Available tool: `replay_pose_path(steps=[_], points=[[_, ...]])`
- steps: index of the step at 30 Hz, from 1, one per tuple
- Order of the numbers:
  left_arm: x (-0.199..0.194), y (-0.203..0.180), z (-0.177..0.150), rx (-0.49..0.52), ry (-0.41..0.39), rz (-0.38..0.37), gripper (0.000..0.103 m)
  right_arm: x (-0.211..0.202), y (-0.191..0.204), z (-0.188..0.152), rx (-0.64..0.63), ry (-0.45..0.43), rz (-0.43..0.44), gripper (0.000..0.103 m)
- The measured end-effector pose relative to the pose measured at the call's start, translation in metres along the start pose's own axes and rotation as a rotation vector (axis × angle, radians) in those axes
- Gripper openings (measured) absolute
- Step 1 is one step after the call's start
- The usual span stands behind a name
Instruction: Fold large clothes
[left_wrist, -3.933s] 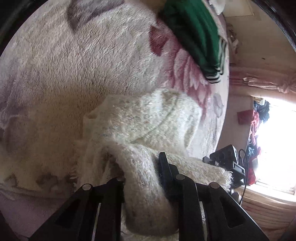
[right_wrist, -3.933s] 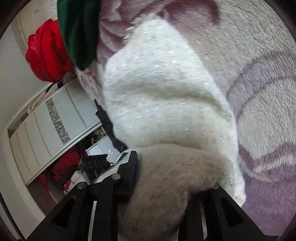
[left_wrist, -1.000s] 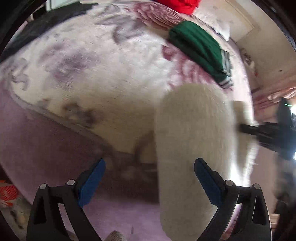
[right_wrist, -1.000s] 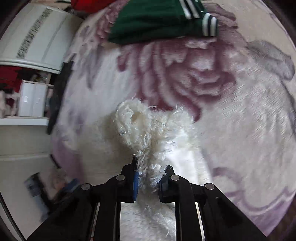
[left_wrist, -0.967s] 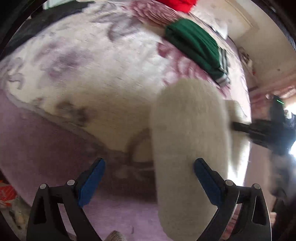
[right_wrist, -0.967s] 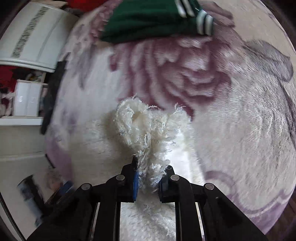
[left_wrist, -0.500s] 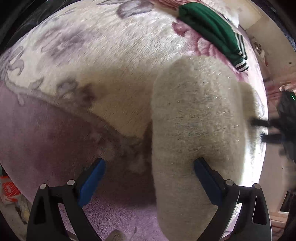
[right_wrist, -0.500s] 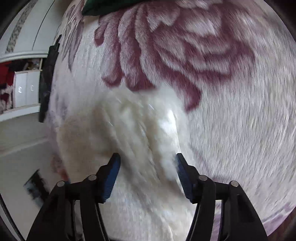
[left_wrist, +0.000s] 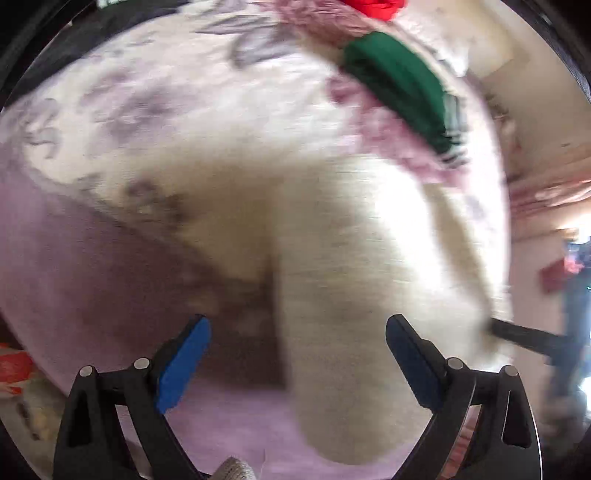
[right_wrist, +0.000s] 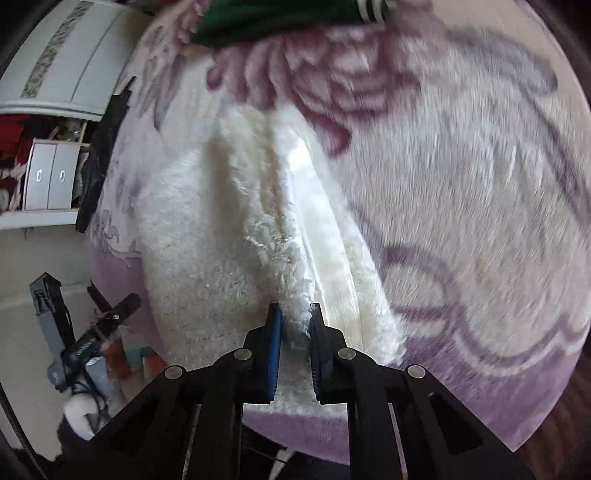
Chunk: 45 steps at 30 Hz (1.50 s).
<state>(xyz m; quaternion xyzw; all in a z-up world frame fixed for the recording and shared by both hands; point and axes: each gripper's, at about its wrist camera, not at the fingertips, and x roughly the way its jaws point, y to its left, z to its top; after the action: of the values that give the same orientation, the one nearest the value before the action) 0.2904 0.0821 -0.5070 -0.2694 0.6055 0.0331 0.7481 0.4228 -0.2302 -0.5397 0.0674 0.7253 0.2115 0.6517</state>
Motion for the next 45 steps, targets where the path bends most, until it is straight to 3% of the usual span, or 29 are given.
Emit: replay_pose_path(steps=[2, 5, 8, 10, 12, 13, 15, 16, 19, 21, 22, 24, 26, 28, 30, 32, 34, 38, 42, 45], points=[[0.012, -0.026, 0.002, 0.059, 0.002, 0.032, 0.097, 0.002, -0.005, 0.007, -0.011, 0.007, -0.062, 0.014], [0.062, -0.033, -0.001, 0.109, 0.062, 0.149, 0.1, 0.045, -0.018, 0.027, 0.039, 0.084, -0.117, 0.014], [0.093, -0.013, -0.008, 0.04, 0.139, 0.092, 0.103, 0.098, -0.027, 0.034, 0.074, 0.123, -0.195, 0.016], [0.09, -0.014, -0.012, 0.067, 0.128, 0.088, 0.103, 0.126, -0.029, 0.035, 0.101, 0.137, -0.209, 0.017], [0.083, -0.019, -0.012, 0.106, 0.109, 0.118, 0.103, 0.124, -0.024, 0.036, 0.111, 0.125, -0.236, 0.019], [0.082, -0.019, -0.013, 0.113, 0.104, 0.127, 0.103, 0.121, -0.021, 0.036, 0.104, 0.138, -0.233, 0.019], [0.079, -0.014, -0.013, 0.11, 0.103, 0.124, 0.103, 0.107, -0.023, 0.038, 0.137, 0.163, -0.198, 0.036], [0.079, -0.012, -0.013, 0.108, 0.104, 0.125, 0.103, 0.089, -0.029, 0.035, 0.169, 0.148, -0.169, 0.039], [0.081, -0.005, -0.011, 0.096, 0.108, 0.108, 0.103, 0.041, -0.025, 0.033, 0.189, 0.024, -0.133, 0.041], [0.081, -0.004, -0.01, 0.095, 0.109, 0.103, 0.103, 0.024, -0.007, 0.035, 0.157, -0.035, -0.056, 0.041], [0.081, -0.003, -0.01, 0.099, 0.109, 0.104, 0.103, 0.026, 0.01, 0.037, 0.108, -0.033, 0.008, 0.041], [0.077, -0.003, -0.009, 0.097, 0.116, 0.105, 0.103, 0.044, 0.031, 0.043, 0.049, 0.001, 0.036, 0.04], [0.067, -0.005, -0.004, 0.08, 0.109, 0.104, 0.102, 0.107, 0.034, 0.044, 0.044, 0.11, -0.065, 0.04], [0.045, -0.003, 0.006, 0.071, 0.061, 0.103, 0.102, 0.16, 0.025, 0.03, 0.093, 0.195, -0.059, 0.04], [0.031, -0.003, 0.019, 0.061, 0.02, 0.109, 0.102, 0.155, 0.037, 0.033, 0.059, 0.202, -0.081, 0.042], [0.032, -0.001, 0.04, 0.056, -0.002, 0.119, 0.102, 0.137, 0.036, 0.033, 0.069, 0.197, -0.04, 0.044], [0.051, 0.003, 0.061, 0.063, 0.004, 0.175, 0.102, 0.12, 0.029, 0.03, 0.101, 0.169, 0.002, 0.045], [0.1, 0.011, 0.085, 0.077, 0.061, 0.202, 0.103, 0.11, 0.023, 0.019, 0.098, 0.147, -0.017, 0.05], [0.125, 0.022, 0.097, 0.058, 0.087, 0.142, 0.103, 0.127, 0.023, 0.007, 0.084, 0.137, -0.049, 0.05], [0.115, 0.021, 0.102, 0.062, 0.093, 0.146, 0.103, 0.156, 0.031, 0.002, 0.138, 0.168, -0.085, 0.052]])
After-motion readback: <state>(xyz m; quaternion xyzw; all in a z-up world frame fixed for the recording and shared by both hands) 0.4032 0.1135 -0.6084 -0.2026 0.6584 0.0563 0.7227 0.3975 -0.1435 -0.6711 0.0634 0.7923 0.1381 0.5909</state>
